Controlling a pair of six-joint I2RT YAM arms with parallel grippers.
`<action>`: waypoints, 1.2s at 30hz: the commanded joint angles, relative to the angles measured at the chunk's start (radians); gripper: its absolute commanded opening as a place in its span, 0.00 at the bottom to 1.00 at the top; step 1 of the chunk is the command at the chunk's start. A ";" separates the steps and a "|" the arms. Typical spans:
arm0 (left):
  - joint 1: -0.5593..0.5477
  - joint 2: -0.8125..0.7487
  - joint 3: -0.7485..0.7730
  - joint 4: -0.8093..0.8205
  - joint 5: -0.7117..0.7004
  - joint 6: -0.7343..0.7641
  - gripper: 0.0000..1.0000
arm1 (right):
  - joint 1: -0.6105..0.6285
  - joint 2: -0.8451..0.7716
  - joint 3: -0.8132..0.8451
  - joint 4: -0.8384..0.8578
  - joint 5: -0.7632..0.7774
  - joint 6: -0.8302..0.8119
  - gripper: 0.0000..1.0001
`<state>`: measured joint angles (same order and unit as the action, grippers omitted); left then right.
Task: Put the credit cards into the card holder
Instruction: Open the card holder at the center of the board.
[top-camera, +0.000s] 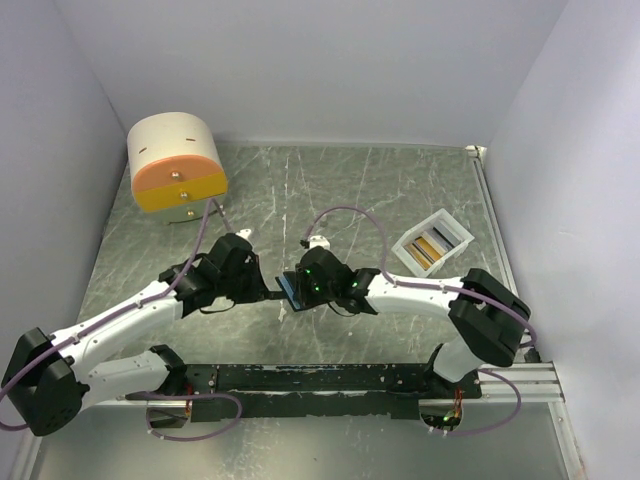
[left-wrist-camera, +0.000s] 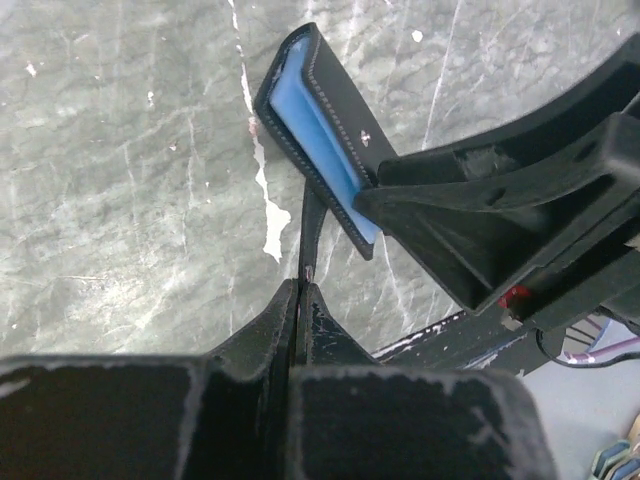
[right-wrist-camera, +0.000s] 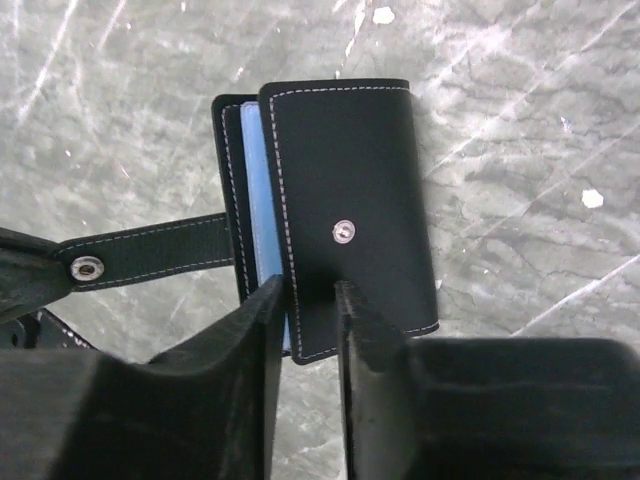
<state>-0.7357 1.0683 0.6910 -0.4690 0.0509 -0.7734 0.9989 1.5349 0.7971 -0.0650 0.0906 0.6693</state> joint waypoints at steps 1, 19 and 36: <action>0.007 -0.030 0.022 -0.085 -0.108 -0.041 0.07 | -0.005 -0.013 -0.008 -0.033 0.102 0.004 0.18; 0.103 0.012 -0.051 -0.095 -0.078 -0.049 0.08 | -0.100 -0.157 -0.284 0.241 -0.123 0.095 0.17; 0.189 0.018 -0.071 0.087 0.164 -0.053 0.50 | -0.110 -0.244 -0.259 0.185 -0.139 0.104 0.05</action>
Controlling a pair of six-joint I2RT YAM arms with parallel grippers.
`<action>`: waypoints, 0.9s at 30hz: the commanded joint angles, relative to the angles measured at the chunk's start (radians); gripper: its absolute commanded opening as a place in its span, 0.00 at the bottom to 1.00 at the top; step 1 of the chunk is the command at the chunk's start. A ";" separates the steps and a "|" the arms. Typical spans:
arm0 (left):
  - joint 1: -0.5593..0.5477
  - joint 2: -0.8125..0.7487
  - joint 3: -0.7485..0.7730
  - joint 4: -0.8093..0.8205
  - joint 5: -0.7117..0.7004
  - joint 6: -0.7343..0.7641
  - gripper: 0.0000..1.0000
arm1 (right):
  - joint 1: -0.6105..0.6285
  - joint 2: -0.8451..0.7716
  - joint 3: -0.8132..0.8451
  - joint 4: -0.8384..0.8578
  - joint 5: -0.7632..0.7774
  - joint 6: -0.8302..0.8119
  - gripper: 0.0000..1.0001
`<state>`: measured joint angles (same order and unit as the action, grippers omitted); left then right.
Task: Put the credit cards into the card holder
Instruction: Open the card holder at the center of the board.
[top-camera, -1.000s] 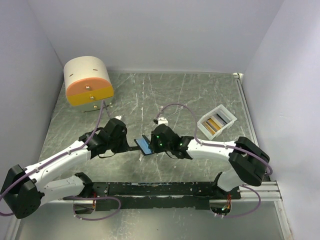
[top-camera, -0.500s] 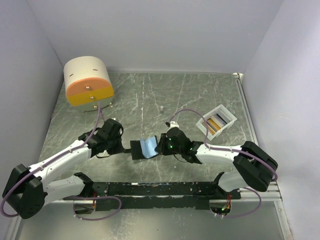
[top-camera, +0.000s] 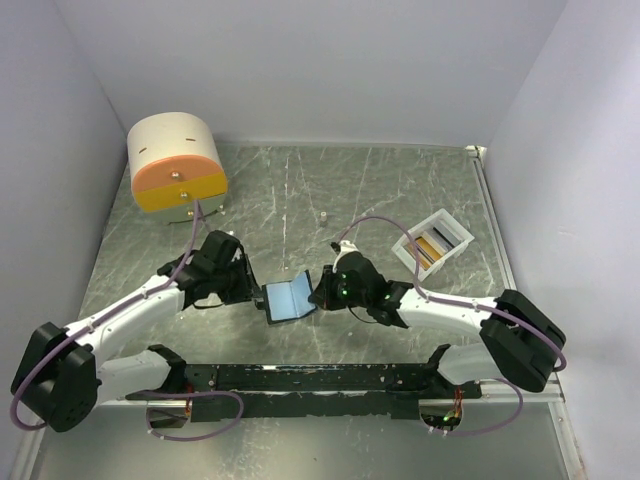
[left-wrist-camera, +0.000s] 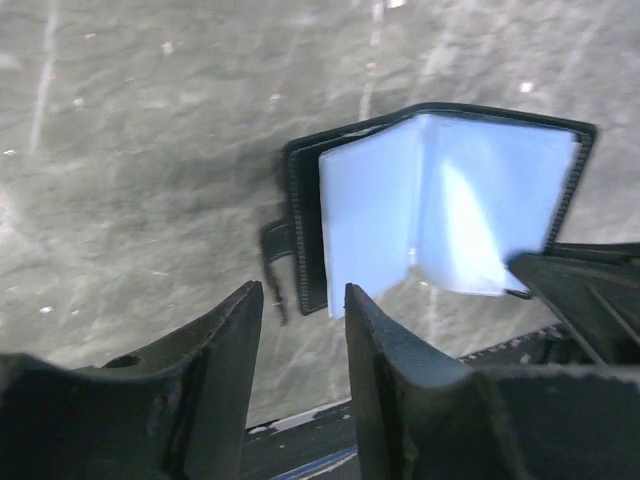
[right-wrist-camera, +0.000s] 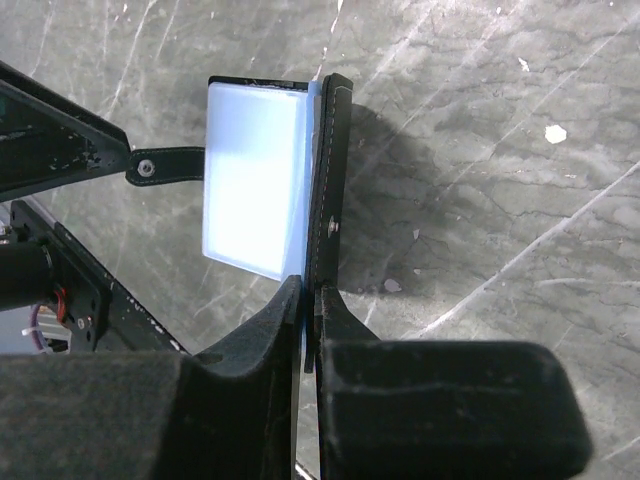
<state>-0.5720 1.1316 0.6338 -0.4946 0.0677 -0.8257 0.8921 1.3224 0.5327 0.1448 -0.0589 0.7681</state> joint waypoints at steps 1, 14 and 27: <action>0.032 -0.059 -0.029 0.146 0.183 -0.006 0.54 | -0.004 -0.034 0.002 -0.030 0.016 0.005 0.05; 0.048 0.010 -0.111 0.288 0.195 0.064 0.71 | -0.006 -0.038 -0.057 0.001 0.015 0.035 0.04; 0.048 0.149 -0.108 0.361 0.244 0.077 0.61 | -0.010 -0.041 -0.065 0.002 0.009 0.036 0.05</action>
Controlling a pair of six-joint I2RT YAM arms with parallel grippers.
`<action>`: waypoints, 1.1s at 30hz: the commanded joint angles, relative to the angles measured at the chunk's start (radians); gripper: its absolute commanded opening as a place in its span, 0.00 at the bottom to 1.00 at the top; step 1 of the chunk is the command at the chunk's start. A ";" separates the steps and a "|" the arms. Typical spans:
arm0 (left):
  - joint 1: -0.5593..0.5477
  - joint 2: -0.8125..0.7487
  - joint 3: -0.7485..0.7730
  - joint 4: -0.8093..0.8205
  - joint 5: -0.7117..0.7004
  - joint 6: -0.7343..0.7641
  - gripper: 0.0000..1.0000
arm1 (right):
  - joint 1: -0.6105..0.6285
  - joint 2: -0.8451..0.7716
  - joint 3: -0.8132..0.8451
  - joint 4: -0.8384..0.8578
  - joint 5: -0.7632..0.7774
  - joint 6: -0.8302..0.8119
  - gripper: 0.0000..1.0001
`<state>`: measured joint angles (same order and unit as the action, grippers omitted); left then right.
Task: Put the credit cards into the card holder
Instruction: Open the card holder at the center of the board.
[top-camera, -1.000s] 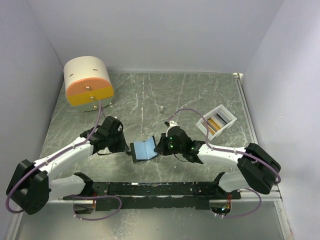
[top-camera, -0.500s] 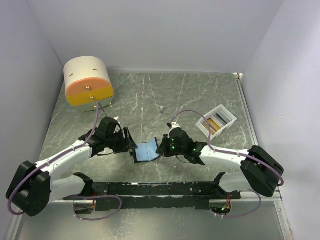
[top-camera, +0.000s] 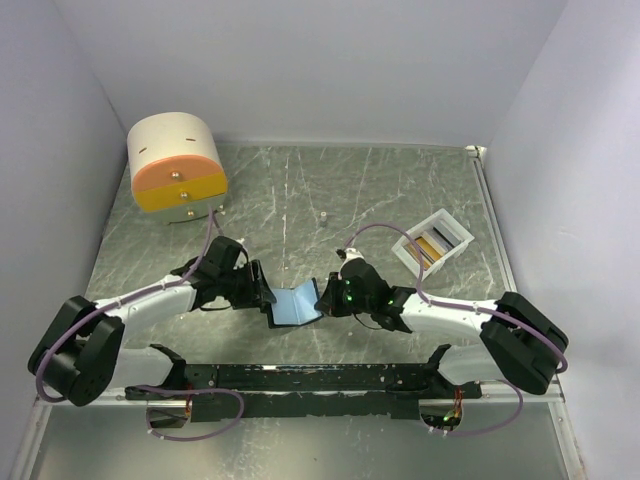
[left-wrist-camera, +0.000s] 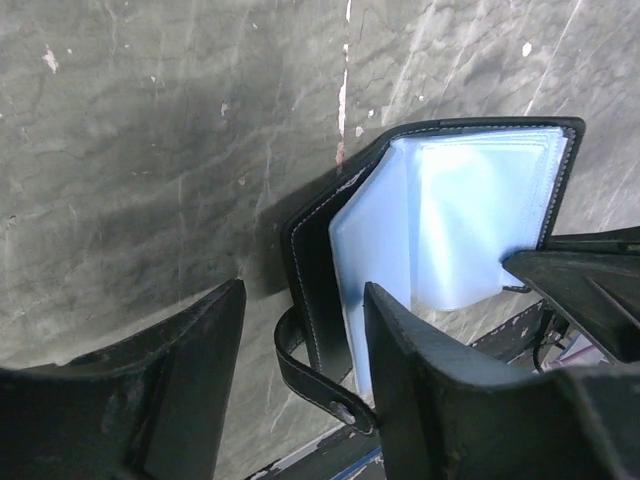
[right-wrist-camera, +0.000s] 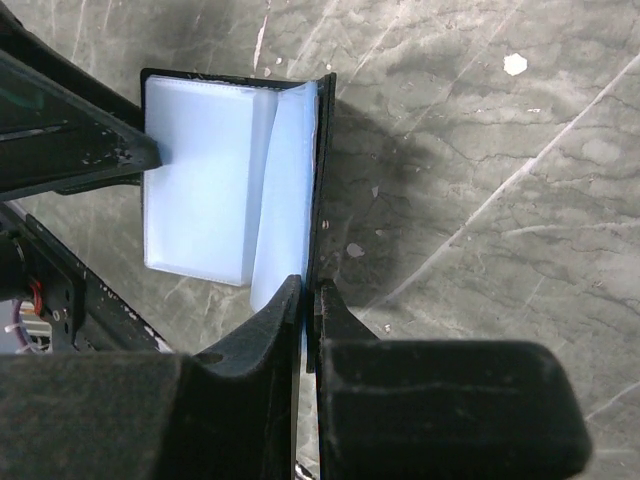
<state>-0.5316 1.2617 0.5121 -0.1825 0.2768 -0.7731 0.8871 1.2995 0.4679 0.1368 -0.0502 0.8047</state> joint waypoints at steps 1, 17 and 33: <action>0.008 0.024 0.015 0.049 0.036 0.025 0.58 | -0.005 -0.016 0.001 0.010 0.001 -0.002 0.05; 0.008 0.042 0.026 0.104 0.165 0.039 0.07 | -0.005 0.017 0.161 -0.253 0.164 -0.099 0.40; 0.007 -0.017 0.079 -0.007 0.149 0.067 0.07 | 0.032 -0.009 0.274 -0.276 0.064 -0.077 0.42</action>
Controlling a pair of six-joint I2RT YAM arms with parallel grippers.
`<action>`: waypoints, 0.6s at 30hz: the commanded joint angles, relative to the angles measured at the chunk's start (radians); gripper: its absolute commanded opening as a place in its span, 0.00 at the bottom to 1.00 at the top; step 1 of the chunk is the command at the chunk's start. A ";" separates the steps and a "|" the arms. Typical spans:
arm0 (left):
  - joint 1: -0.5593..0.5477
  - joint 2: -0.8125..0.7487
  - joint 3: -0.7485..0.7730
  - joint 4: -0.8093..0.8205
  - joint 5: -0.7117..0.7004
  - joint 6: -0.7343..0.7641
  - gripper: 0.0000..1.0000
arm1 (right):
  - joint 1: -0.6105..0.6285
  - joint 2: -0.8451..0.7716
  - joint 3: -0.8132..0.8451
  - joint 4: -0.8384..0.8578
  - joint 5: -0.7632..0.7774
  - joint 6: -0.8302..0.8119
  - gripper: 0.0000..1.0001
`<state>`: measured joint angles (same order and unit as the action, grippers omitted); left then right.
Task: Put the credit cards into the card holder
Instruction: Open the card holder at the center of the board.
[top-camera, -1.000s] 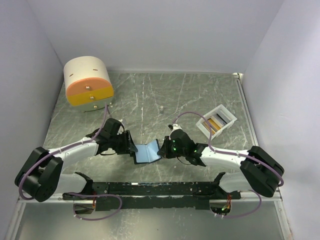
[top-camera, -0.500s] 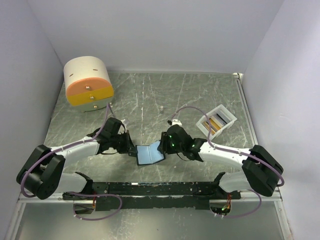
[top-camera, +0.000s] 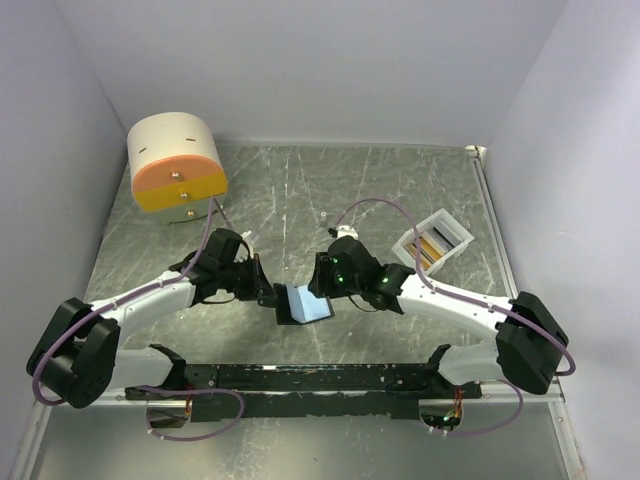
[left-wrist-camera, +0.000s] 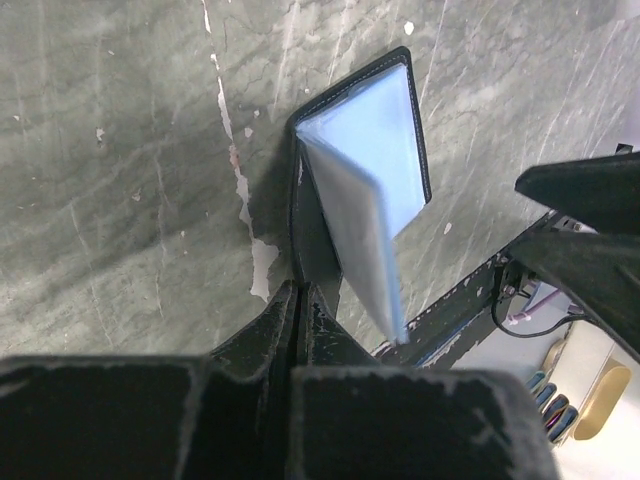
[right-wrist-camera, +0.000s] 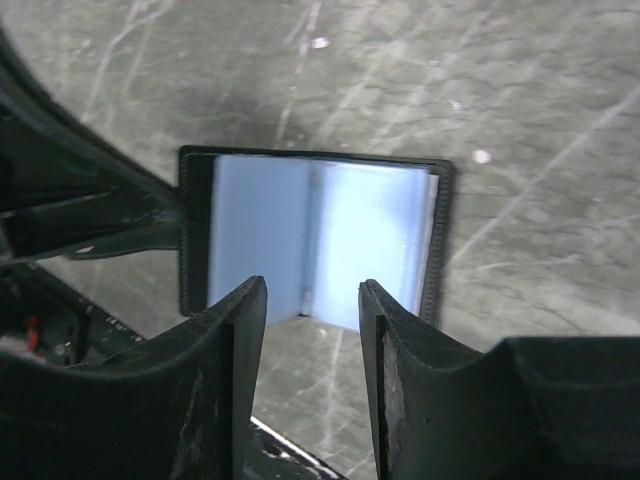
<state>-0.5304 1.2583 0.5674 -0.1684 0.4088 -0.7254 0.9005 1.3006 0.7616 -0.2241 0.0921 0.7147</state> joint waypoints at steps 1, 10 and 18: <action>0.006 -0.010 0.022 -0.024 0.013 0.021 0.07 | 0.020 0.009 -0.021 0.098 -0.089 0.017 0.42; 0.006 0.007 0.006 -0.035 -0.007 0.008 0.07 | 0.044 0.240 -0.023 0.238 -0.153 0.030 0.40; 0.006 0.005 0.011 -0.047 -0.028 0.008 0.11 | 0.061 0.259 -0.094 0.471 -0.312 0.062 0.42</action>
<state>-0.5304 1.2606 0.5674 -0.1936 0.4038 -0.7219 0.9554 1.5696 0.6991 0.1005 -0.1261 0.7544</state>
